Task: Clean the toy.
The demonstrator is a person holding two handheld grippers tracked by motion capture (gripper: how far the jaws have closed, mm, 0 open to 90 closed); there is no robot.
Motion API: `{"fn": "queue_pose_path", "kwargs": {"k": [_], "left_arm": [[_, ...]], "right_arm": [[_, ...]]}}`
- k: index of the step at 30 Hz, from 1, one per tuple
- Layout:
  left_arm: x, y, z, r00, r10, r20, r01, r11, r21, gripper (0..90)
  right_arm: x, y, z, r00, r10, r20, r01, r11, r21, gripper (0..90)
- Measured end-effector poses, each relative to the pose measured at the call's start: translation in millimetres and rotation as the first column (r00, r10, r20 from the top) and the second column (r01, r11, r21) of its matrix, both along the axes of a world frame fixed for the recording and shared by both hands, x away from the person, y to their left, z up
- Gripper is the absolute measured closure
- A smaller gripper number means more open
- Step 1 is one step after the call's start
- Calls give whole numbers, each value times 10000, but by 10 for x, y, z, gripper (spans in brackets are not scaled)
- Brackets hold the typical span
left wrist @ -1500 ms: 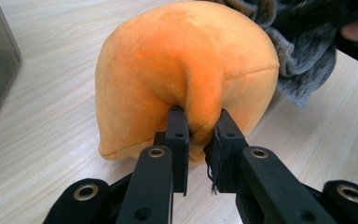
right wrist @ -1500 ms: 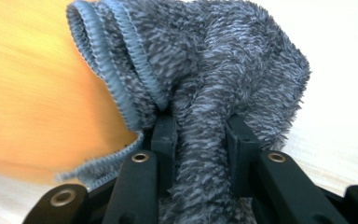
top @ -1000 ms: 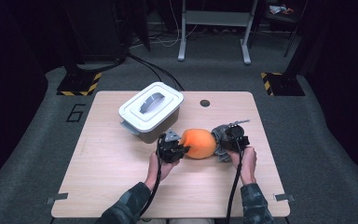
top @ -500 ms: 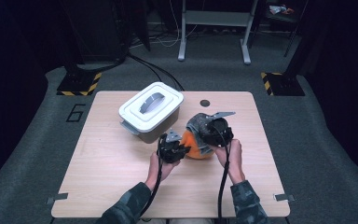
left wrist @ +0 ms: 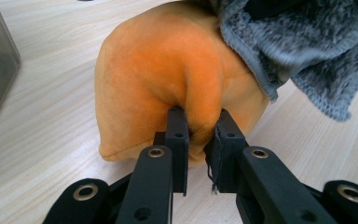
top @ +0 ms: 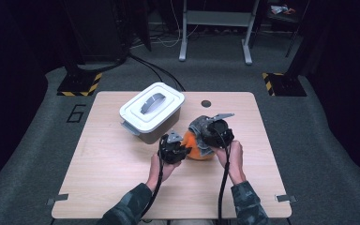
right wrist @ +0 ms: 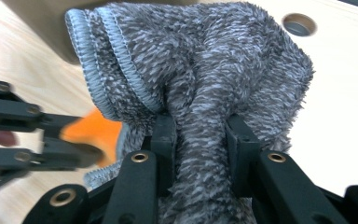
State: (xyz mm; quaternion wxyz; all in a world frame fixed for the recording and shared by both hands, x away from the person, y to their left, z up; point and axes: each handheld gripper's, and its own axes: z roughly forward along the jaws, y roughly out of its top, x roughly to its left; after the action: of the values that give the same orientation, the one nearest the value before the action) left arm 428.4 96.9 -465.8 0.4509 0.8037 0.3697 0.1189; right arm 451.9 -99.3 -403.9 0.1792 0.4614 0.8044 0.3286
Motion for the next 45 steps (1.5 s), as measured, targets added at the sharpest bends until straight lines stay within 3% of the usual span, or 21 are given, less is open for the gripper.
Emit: {"fn": "queue_pose_path", "kwargs": {"k": [12,19,22,23,25,28,29,39,43,45], "left_arm": [[5,0,-6,10000,-3,-9,3,10000,-66,794],[1,-10,-5,10000,-19,-27,19,10000,-29,794],[2,-9,-5,10000,-15,-26,15,10000,-26,794],[3,-8,-6,10000,-16,-27,16,10000,-21,793],[4,-7,-6,10000,-19,-24,19,10000,-10,793],[9,-5,-10,10000,-6,-4,6,10000,-48,793],[10,-4,-12,10000,12,-32,-12,10000,-73,793],[15,9,-7,10000,30,-30,-31,10000,-37,793],[18,30,-2,9999,104,-107,-105,9999,-71,792],[26,43,-4,9999,126,-102,-127,9999,-81,790]], "right_arm": [[37,-337,-175,9953,-895,-379,883,9956,-328,691],[77,-452,-305,9889,-1306,-712,1284,9911,-339,691],[103,-484,-358,9862,-1472,-760,1430,9880,-580,691],[99,-483,-373,9819,-1600,-1012,1556,9866,-497,691],[120,-514,-420,9813,-1616,-1043,1565,9861,-558,691],[141,-528,-492,9738,-1854,-1318,1798,9822,-538,691],[160,-543,-524,9755,-1779,-1291,1715,9834,-589,691],[324,-561,-866,9537,-1990,-2253,1834,9791,-883,690],[285,-581,-741,9564,-2099,-2028,1940,9763,-957,692],[238,-606,-607,9643,-2103,-1610,1970,9758,-946,692]]}}
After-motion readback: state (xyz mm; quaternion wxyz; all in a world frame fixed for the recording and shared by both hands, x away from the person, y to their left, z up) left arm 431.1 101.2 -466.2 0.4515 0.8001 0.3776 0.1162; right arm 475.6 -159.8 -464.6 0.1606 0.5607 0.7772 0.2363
